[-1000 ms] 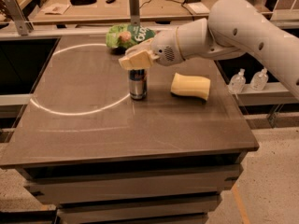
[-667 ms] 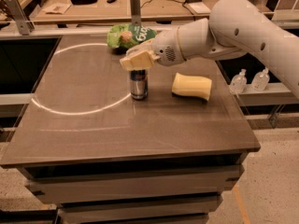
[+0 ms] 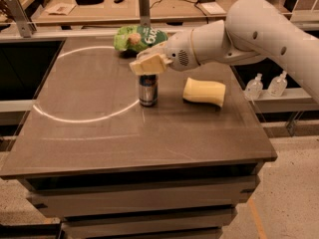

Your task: Move redbull can near sponge

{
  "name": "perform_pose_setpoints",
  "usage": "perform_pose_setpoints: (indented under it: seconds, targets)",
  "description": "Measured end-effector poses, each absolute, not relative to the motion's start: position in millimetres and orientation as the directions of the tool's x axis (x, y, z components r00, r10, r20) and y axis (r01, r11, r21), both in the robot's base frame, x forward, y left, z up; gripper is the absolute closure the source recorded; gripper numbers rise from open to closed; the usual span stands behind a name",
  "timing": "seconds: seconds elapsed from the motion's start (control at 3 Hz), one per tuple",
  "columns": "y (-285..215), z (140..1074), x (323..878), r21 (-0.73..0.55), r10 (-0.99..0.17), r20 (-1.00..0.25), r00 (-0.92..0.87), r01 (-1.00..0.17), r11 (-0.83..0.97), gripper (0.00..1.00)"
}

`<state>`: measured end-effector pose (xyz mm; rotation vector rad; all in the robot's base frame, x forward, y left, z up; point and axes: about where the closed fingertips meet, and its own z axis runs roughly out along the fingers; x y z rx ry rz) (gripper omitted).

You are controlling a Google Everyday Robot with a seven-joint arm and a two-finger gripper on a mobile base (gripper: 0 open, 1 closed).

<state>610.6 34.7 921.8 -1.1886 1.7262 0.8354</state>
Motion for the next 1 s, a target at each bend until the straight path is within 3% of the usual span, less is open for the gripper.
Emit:
perform_pose_setpoints:
  seconds: [0.67, 1.0]
  targets:
    - [10, 926, 612, 0.03, -0.343, -0.919, -0.194, -0.902, 0.43, 1.0]
    - [-34, 934, 611, 0.01, -0.289, -0.931, -0.223, -0.808, 0.59, 1.0]
